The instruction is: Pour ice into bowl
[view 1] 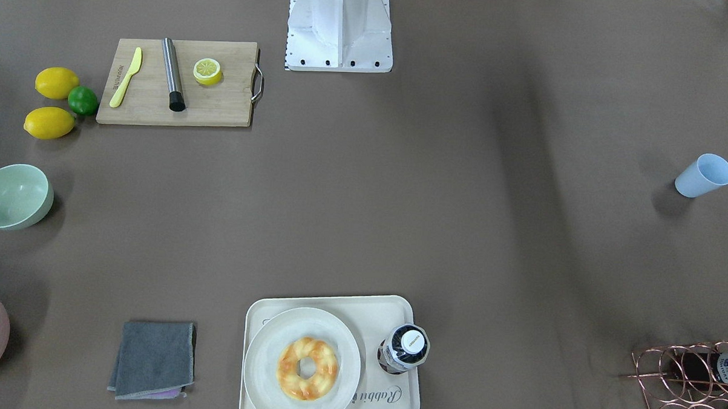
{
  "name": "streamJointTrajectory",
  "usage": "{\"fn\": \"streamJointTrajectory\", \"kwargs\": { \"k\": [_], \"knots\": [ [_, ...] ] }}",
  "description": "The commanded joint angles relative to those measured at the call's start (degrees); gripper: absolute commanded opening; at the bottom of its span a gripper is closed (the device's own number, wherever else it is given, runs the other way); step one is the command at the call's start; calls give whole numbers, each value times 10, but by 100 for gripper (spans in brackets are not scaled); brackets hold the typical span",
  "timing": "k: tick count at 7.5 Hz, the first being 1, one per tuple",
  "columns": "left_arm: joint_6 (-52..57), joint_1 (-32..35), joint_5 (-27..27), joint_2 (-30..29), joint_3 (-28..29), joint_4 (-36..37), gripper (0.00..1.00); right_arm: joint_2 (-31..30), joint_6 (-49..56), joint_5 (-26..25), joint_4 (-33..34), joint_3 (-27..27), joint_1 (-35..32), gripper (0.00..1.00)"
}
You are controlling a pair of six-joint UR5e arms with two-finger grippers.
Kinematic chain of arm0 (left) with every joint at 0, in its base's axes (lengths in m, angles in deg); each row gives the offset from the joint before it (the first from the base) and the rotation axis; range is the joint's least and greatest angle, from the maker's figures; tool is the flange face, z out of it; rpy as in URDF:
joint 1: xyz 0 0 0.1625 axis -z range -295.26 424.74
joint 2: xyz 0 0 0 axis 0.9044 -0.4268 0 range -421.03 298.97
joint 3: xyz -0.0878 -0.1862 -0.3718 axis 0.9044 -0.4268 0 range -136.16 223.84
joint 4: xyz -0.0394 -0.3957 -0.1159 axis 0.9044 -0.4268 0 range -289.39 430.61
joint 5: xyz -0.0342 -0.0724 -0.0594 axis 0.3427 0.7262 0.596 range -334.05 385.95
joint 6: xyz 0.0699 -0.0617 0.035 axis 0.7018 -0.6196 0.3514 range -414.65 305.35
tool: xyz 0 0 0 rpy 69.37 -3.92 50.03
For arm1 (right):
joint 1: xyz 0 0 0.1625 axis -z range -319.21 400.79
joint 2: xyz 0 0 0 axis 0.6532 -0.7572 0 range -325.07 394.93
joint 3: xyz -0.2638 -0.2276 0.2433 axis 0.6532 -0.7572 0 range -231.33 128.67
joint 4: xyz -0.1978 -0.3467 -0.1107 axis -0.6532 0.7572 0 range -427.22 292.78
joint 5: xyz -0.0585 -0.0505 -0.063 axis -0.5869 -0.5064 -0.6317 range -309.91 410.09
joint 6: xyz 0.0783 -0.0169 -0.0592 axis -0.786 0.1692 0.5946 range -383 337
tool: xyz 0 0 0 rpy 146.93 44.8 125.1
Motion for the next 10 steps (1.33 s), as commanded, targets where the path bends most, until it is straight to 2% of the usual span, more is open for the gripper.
{"fn": "streamJointTrajectory", "kwargs": {
  "k": [1,2,3,5,6,8,9,10],
  "knots": [
    [-51,-26,-45,6,-8,3,97,-1,-29,0,-45,-14,27,99],
    [-130,-66,-101,2,-10,2,97,-4,-44,1,-61,-14,44,99],
    [-193,-92,-121,1,-19,2,97,-5,-52,1,-70,-14,61,99],
    [-339,-142,-199,7,-50,7,97,-8,-67,0,-73,-7,97,99],
    [-428,-188,-256,6,-59,24,97,-8,-70,0,-74,-10,112,99],
    [-553,-228,-322,-16,-90,99,97,-15,-98,-1,-89,-5,141,98],
    [-602,-255,-348,-41,-97,160,97,-19,-100,-1,-91,-2,154,97],
    [-637,-263,-362,-90,-95,235,97,-30,-105,-4,-112,-2,169,96]
  ]
}}
